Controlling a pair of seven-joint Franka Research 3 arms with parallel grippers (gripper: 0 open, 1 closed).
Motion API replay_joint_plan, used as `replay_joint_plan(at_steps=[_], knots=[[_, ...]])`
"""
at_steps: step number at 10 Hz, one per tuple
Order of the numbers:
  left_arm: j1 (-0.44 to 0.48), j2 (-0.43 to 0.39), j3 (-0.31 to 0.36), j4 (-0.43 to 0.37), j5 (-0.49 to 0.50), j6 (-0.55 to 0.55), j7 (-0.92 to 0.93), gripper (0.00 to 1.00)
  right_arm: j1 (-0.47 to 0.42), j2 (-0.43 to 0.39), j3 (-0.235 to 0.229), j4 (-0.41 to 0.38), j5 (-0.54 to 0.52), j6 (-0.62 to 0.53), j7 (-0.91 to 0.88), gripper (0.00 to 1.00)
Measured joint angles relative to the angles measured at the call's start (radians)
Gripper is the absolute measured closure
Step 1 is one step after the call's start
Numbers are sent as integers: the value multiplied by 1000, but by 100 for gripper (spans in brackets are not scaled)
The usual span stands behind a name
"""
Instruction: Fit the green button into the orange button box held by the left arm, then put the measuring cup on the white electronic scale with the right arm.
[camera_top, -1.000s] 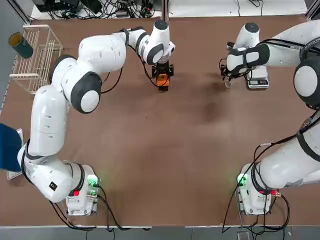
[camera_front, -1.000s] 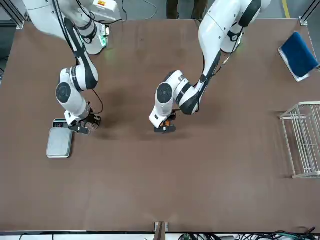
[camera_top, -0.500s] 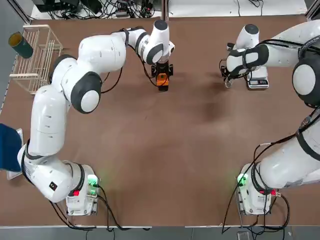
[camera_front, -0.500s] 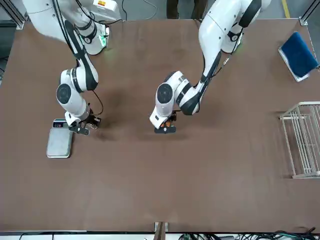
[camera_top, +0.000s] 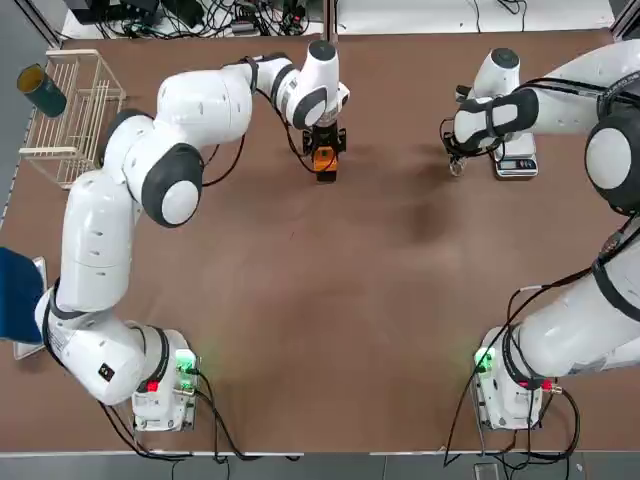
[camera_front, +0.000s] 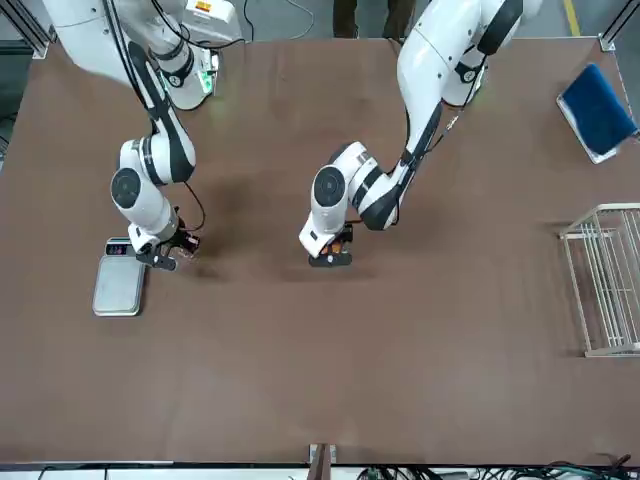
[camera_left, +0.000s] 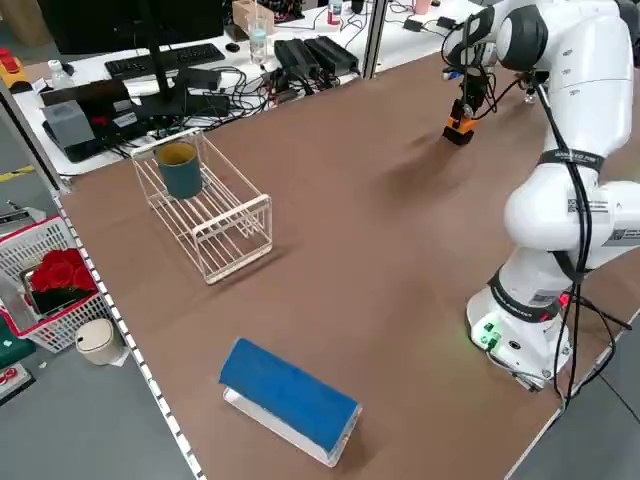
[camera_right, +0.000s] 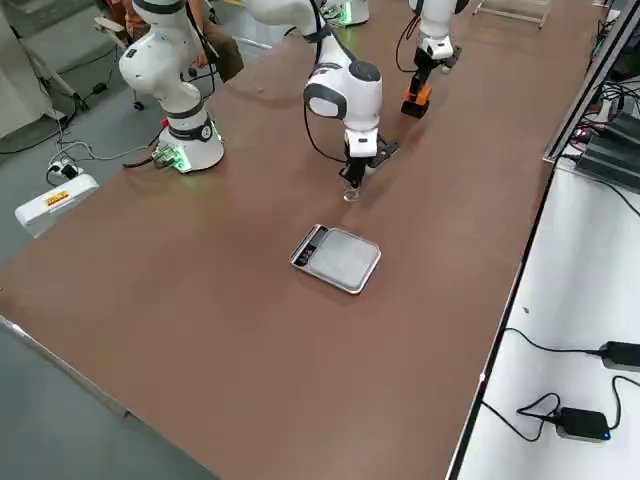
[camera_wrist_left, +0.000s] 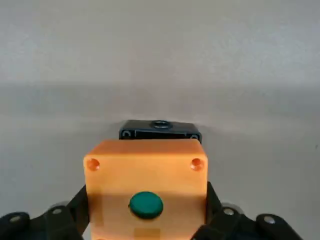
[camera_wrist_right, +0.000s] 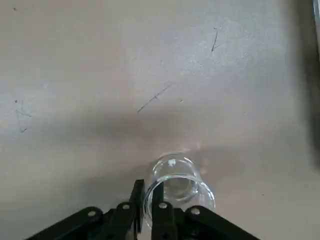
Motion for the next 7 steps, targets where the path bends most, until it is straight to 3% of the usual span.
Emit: replay_joint_plan(at_steps=[7], knots=[[-3, 0, 0, 0, 0, 0, 0, 14, -4, -4, 1, 12, -1, -40, 1, 93]])
